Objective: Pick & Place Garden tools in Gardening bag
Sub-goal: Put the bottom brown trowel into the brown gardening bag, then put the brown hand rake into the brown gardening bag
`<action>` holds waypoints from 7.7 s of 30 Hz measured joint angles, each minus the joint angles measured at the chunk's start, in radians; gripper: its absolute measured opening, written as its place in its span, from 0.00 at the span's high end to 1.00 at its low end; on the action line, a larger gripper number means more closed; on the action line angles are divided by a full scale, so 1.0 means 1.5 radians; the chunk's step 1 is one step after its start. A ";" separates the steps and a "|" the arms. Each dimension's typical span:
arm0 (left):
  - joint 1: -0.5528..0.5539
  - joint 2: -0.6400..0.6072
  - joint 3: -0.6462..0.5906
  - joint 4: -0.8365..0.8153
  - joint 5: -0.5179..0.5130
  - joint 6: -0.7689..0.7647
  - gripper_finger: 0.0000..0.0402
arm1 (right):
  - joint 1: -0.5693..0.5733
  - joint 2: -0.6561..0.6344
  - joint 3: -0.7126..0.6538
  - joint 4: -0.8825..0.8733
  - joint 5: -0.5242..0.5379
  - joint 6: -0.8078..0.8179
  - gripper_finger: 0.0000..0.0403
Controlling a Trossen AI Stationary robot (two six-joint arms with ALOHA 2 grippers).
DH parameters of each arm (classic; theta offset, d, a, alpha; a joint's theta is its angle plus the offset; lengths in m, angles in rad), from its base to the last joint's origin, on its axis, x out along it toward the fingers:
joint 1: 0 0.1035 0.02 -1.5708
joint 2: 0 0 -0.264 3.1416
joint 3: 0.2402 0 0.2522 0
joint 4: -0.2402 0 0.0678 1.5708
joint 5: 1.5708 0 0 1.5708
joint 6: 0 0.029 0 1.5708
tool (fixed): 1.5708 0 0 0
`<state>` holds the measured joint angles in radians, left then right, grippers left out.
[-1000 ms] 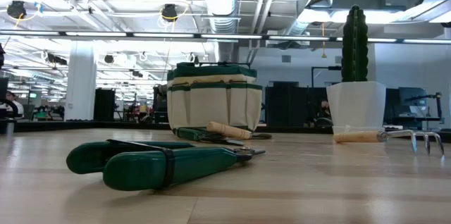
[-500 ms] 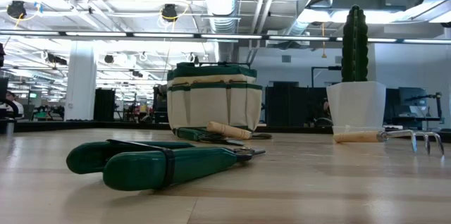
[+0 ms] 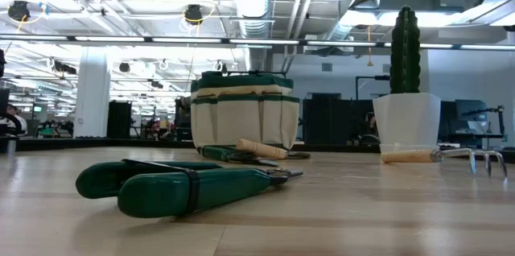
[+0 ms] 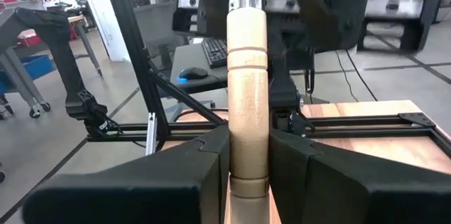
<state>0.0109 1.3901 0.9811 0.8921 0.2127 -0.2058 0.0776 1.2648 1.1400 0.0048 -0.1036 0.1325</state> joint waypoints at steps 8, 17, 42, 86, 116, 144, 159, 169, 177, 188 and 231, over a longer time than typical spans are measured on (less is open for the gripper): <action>0.000 0.013 0.020 0.014 -0.002 0.000 0.52 | 0.000 0.000 0.000 0.000 0.000 0.003 0.86; 0.003 0.036 0.049 0.009 -0.002 -0.002 0.54 | 0.000 0.000 0.000 -0.002 0.000 0.007 0.86; 0.002 0.033 0.049 0.001 -0.002 -0.007 1.00 | 0.000 0.000 0.000 -0.002 0.003 0.006 0.86; 0.088 -0.117 0.048 -0.399 -0.047 0.034 1.00 | -0.032 -0.108 0.001 -0.320 0.000 0.136 0.97; 0.102 -0.038 -0.151 -0.317 -0.124 0.021 1.00 | -0.031 -0.078 0.001 -0.332 0.105 0.122 1.00; 0.103 0.006 -0.150 -0.285 -0.231 0.100 1.00 | -0.031 -0.078 0.001 -0.333 0.105 0.127 1.00; 0.120 0.031 -0.150 -0.238 -0.296 0.129 1.00 | -0.031 -0.078 0.001 -0.333 0.122 0.129 1.00; 0.125 0.030 -0.150 -0.216 -0.273 0.119 1.00 | -0.031 -0.078 0.001 -0.333 0.122 0.129 1.00; 0.138 0.068 -0.150 -0.229 -0.265 0.120 1.00 | -0.031 -0.078 0.001 -0.333 0.122 0.129 1.00; 0.137 0.128 -0.150 -0.230 -0.225 0.123 1.00 | -0.032 -0.078 0.001 -0.337 0.122 0.127 1.00; 0.138 -0.002 -0.150 -0.282 -0.216 0.193 0.67 | -0.030 -0.078 0.001 -0.338 0.115 0.144 1.00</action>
<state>0.2173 1.3865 0.7555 0.4685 -0.1114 0.0830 0.0324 1.1481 1.1412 -0.5018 0.0689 0.3492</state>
